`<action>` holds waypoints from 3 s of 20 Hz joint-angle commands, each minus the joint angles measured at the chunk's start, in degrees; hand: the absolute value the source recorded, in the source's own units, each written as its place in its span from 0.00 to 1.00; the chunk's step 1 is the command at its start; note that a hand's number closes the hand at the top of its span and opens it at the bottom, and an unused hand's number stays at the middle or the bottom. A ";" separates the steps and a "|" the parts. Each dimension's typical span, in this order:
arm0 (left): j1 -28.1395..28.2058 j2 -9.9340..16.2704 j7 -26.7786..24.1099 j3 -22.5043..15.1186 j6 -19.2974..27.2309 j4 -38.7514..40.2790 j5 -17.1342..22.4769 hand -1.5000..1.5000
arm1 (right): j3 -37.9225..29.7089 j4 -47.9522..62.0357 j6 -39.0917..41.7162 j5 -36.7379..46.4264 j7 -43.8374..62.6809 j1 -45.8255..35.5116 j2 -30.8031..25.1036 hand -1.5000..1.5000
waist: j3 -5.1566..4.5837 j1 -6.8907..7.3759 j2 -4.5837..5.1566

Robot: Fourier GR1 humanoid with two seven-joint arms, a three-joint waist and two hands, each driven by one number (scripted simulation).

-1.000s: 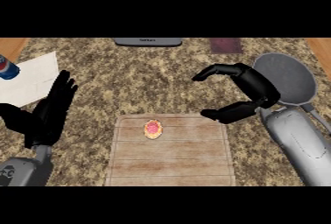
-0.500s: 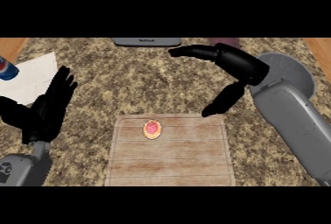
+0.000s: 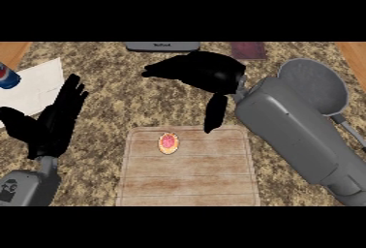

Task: Pick the cupcake from the cutting board and place it in the pan

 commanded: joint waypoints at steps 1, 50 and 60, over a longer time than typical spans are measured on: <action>-2.73 -0.52 0.44 0.58 0.12 2.00 -0.43 0.50 | 7.13 2.43 5.19 5.57 2.18 -2.20 1.78 0.00 | -0.02 -0.29 0.19; 0.45 -7.31 3.63 6.51 -5.09 -3.07 -8.57 0.50 | 12.28 7.74 5.92 36.86 8.39 8.96 17.35 0.00 | 0.05 -0.21 0.10; 1.97 -7.99 4.52 8.07 -7.05 -3.35 -8.63 0.50 | 15.50 12.15 4.38 29.44 10.03 6.67 17.36 0.00 | 0.05 0.12 0.05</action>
